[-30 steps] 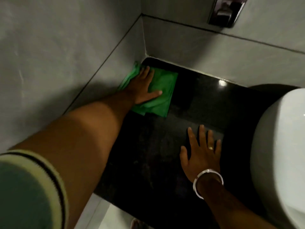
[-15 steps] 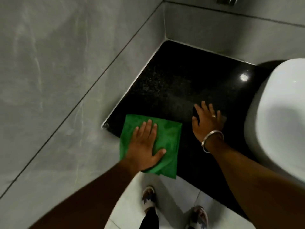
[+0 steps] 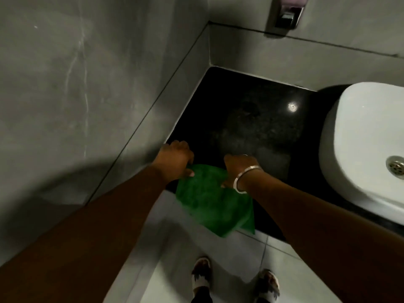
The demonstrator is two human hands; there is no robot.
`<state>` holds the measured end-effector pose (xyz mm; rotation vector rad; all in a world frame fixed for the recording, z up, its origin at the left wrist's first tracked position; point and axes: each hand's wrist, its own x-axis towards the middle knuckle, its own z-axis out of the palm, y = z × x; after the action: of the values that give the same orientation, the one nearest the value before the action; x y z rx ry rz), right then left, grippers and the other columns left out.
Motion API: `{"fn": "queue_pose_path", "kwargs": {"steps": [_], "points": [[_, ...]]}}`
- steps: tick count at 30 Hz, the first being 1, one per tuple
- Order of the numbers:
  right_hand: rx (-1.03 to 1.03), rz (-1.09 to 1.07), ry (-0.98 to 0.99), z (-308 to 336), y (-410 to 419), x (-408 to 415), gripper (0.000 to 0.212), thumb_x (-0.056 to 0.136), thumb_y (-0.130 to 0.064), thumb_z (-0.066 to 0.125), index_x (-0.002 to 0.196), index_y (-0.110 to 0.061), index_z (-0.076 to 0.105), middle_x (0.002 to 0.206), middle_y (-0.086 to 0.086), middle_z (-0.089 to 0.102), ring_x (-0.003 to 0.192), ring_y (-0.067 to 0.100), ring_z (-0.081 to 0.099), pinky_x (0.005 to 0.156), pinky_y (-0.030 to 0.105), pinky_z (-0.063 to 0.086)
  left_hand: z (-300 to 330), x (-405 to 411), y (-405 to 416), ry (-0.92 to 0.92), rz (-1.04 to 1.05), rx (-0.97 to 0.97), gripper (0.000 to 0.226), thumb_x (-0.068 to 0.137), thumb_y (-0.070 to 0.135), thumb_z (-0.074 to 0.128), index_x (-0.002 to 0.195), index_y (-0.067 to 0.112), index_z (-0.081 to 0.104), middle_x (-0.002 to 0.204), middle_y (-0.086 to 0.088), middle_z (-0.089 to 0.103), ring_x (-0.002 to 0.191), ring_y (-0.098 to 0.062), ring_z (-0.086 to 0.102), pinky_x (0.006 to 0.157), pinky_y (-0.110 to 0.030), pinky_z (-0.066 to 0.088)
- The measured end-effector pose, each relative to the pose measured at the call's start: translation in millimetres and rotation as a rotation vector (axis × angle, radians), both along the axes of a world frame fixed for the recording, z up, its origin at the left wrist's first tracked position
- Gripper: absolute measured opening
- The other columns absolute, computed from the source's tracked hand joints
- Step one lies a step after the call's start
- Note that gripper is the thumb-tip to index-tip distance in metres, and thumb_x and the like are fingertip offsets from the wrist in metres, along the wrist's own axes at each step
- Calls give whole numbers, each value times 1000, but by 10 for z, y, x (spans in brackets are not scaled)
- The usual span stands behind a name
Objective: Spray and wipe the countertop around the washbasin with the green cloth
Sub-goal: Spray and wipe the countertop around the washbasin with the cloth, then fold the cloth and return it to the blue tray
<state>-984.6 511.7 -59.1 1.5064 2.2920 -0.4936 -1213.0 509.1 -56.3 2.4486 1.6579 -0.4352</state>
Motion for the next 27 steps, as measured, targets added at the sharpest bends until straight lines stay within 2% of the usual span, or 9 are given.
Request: {"fn": "queue_pose_path", "kwargs": {"steps": [2,5,8,11,15,17,21,23,27], "points": [[-84,-28,-19,25,33,60,63,71,-52,72,120,-16,57,124,10,62,112,34,59,91,42,51,-7,-18,-2,-176,40,-69,27,74,45,75,90,28,61,105,-3,59,100,-25,55,81,-38,44],[-180,-271,182,171,-163,325,58,73,-43,76,120,-13,62,125,10,62,115,31,58,96,34,47,89,-50,-74,-680,306,-274,22,78,21,75,73,25,53,71,2,57,66,-14,58,59,-29,45],[-355,-717,777,446,-600,773,26,72,-23,80,91,-10,67,94,11,67,95,27,65,84,35,48,379,106,-135,-1183,521,-406,23,85,2,67,74,20,56,55,8,56,50,-1,52,49,-18,44],[-425,-1048,1323,856,-1145,1262,23,67,-9,73,88,-7,66,85,9,71,82,23,68,74,32,55,832,627,-96,-1460,537,-668,18,88,6,62,90,22,69,73,5,67,64,-7,62,55,-19,51],[-256,-1248,1728,1440,-1843,2018,35,72,-13,69,107,-6,70,100,12,75,92,24,72,72,33,59,1485,1724,-92,-1491,278,-1022,25,87,15,62,111,17,70,98,-5,72,86,-15,69,73,-28,58],[-131,-1310,1986,1695,-2250,2458,44,73,-36,71,111,-13,71,110,10,73,103,25,69,80,38,58,1780,2389,-217,-1481,137,-1144,30,90,18,60,119,14,67,109,-7,71,98,-19,69,81,-31,58],[-188,-1229,2353,1835,-3269,3254,102,61,-83,52,137,-15,49,144,16,49,133,36,43,106,57,38,2155,3963,-914,-1433,-7,-1221,29,97,15,52,123,9,65,113,-8,73,102,-22,70,79,-30,58],[-142,-1261,2382,1745,-3699,3541,102,61,-79,59,139,-14,47,144,17,48,134,36,42,107,57,37,2134,4645,-1314,-1360,28,-1201,29,97,13,53,123,7,64,110,-9,75,98,-21,71,75,-28,58],[214,-1488,2217,1549,-4564,4415,66,68,-20,78,128,-5,56,121,17,67,112,33,63,86,46,55,1898,5835,-2015,-1243,146,-1403,35,97,27,52,125,9,64,112,-10,71,98,-21,70,81,-32,58]]}}
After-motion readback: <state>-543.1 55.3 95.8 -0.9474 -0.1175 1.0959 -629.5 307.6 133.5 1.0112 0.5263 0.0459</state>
